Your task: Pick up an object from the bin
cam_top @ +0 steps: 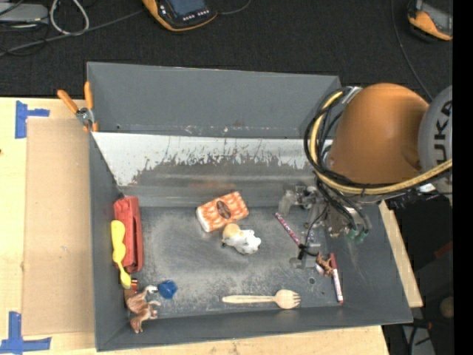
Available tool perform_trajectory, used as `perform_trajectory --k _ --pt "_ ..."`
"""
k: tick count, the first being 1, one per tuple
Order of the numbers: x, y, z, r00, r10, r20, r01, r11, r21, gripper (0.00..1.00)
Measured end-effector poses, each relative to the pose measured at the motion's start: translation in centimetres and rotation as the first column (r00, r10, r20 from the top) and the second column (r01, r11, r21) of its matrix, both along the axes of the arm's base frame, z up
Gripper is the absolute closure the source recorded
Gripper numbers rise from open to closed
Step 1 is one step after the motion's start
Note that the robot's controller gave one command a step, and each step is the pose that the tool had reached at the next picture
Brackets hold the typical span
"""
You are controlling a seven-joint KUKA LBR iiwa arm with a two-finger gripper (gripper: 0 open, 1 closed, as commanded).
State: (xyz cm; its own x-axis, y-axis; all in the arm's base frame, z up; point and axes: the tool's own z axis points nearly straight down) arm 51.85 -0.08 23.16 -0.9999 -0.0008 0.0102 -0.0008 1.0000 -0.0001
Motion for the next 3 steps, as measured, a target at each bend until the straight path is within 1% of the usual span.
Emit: perform_trajectory --k 1,2,3 --pt "0.1 0.0 0.4 1.0 0.0 0.009 0.0 1.0 0.0 0.0" --pt "2.9 1.0 -3.9 0.992 -0.127 0.01 0.127 0.992 0.001 0.0" --pt "5.3 2.6 -7.2 1.0 0.003 0.013 -0.003 1.0 0.0 0.0"
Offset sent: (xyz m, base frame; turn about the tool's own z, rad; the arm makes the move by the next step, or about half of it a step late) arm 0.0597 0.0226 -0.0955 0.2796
